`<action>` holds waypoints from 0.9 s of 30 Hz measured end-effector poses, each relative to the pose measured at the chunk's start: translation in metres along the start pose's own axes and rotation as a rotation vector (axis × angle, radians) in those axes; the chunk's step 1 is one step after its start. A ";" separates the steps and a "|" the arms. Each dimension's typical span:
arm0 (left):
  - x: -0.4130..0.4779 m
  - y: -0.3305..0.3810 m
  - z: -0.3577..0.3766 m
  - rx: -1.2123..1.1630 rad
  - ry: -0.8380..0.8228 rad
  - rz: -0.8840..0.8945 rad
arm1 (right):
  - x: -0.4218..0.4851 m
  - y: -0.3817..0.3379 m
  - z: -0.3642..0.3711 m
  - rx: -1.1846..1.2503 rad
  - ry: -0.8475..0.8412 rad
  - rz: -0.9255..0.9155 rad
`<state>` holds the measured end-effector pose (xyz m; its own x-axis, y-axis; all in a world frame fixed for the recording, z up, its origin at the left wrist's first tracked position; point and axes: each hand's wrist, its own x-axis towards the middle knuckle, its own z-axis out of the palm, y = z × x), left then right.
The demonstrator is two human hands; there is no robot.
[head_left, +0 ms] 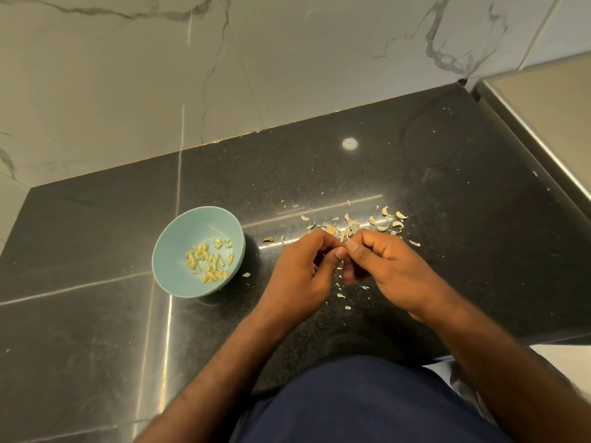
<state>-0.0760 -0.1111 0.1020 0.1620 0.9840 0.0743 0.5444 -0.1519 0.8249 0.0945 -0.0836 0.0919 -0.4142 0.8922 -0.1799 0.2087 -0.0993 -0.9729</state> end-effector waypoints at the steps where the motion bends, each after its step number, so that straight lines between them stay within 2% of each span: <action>1: 0.000 -0.001 -0.001 0.030 0.004 0.014 | -0.001 -0.001 0.001 0.026 -0.020 0.013; 9: -0.014 -0.007 0.001 0.325 0.039 0.085 | -0.007 0.001 0.025 0.183 -0.035 0.122; 17: -0.016 -0.001 0.003 0.425 -0.030 0.087 | -0.012 0.009 0.024 0.184 -0.050 0.115; 20: -0.012 0.004 0.006 0.319 -0.015 0.003 | -0.010 0.008 0.021 0.080 -0.023 0.023; 24: -0.009 0.007 0.006 0.016 -0.091 -0.223 | -0.010 0.014 0.016 -0.342 0.054 -0.250; 27: -0.010 0.007 0.007 -0.254 -0.146 -0.398 | -0.009 0.024 0.013 -0.518 0.084 -0.424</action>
<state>-0.0684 -0.1230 0.1034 0.1056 0.9350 -0.3386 0.3730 0.2784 0.8851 0.0920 -0.1000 0.0688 -0.4884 0.8405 0.2344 0.4497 0.4727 -0.7579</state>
